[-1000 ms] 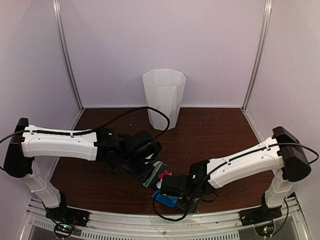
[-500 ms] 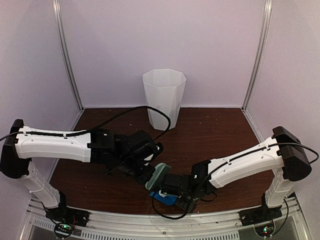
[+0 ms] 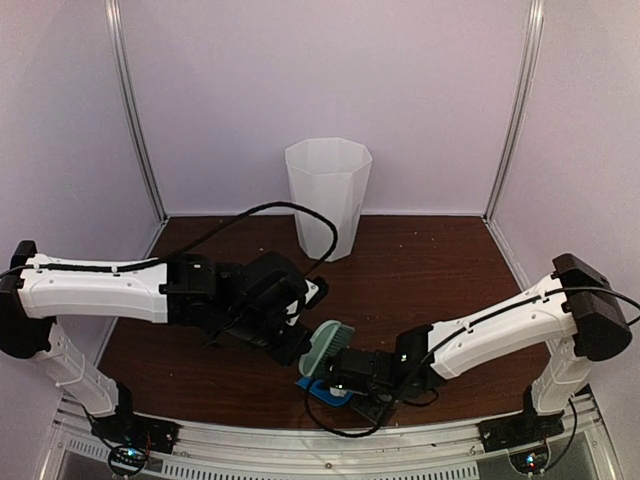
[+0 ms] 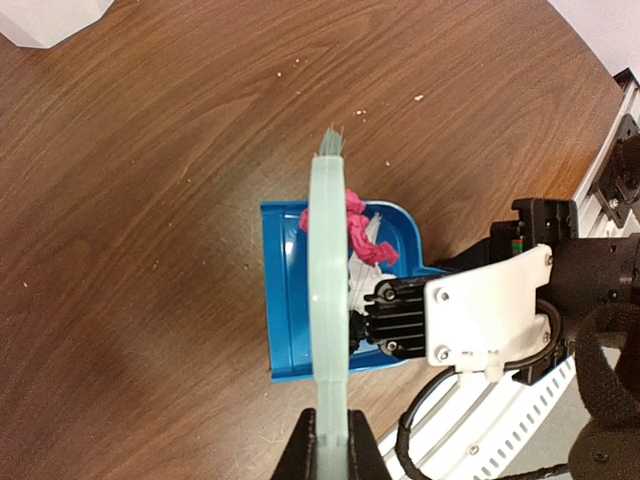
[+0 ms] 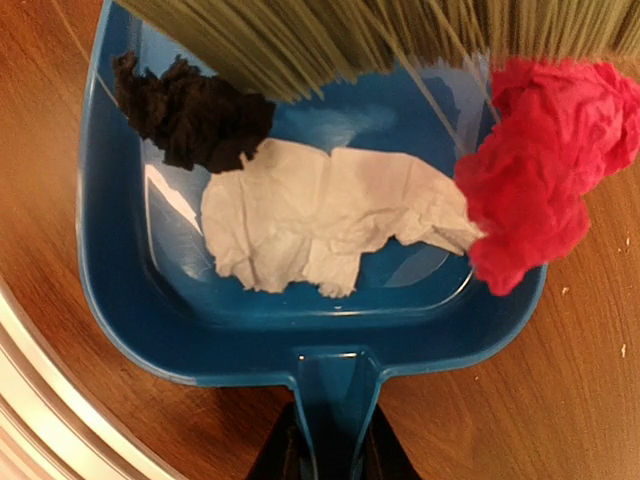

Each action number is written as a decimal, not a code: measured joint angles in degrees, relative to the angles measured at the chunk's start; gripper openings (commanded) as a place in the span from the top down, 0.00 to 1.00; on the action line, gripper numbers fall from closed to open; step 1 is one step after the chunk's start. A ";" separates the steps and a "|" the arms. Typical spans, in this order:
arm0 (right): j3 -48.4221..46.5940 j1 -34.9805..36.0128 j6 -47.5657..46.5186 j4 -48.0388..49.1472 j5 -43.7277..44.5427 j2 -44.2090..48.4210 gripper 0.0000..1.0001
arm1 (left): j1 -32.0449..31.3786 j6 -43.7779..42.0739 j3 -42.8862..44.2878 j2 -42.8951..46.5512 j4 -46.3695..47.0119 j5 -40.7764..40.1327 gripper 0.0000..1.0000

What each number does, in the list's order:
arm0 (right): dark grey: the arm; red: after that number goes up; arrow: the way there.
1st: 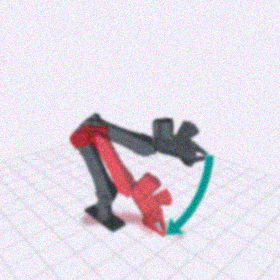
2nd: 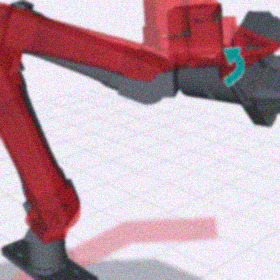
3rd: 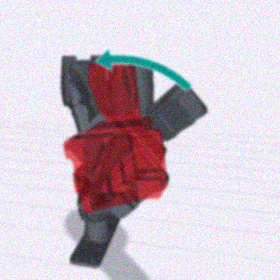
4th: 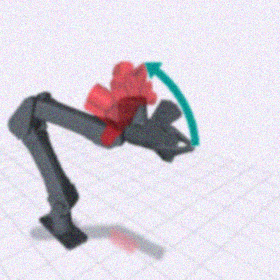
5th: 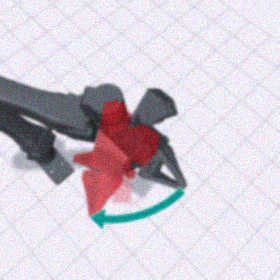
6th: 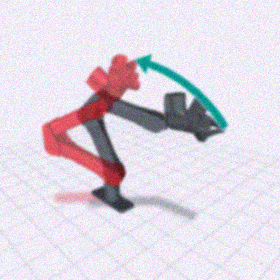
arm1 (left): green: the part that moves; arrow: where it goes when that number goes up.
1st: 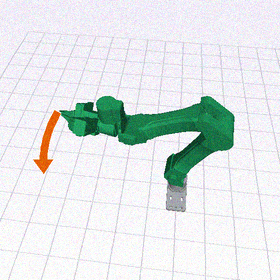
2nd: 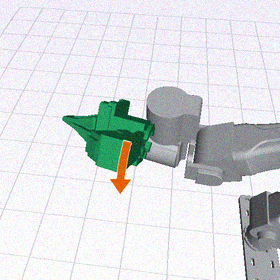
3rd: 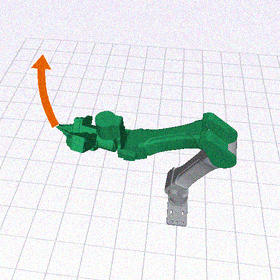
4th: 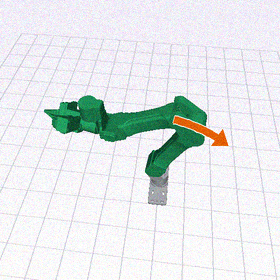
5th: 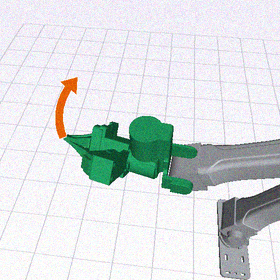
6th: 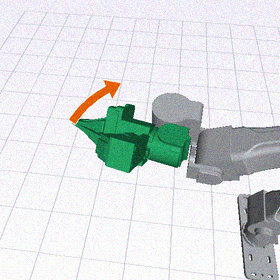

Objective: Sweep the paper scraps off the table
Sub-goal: Sweep the paper scraps into the dustpan.

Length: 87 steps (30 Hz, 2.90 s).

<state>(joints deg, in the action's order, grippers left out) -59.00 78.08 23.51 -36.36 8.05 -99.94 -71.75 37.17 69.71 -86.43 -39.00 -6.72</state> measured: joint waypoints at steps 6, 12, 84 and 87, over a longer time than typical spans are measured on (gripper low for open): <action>2.64 0.00 0.61 3.26 -0.04 1.64 1.00 | 0.00 0.00 0.00 0.79 0.02 -2.14 1.00; 4.81 0.00 1.51 5.66 -0.04 3.19 1.00 | 0.00 -0.07 0.00 1.81 0.02 -4.68 1.00; 2.56 -8.37 -3.32 7.69 0.42 0.48 1.00 | 7.21 -12.81 -4.48 -0.63 11.82 1.55 1.00; 4.04 -8.37 -2.71 8.70 0.83 1.66 1.00 | 6.62 -12.15 -4.46 -0.35 11.30 -0.04 1.00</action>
<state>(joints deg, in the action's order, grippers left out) -54.96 69.71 20.80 -27.66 8.88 -98.28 -65.12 25.02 65.25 -86.78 -27.70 -6.76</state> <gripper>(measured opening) 0.170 0.073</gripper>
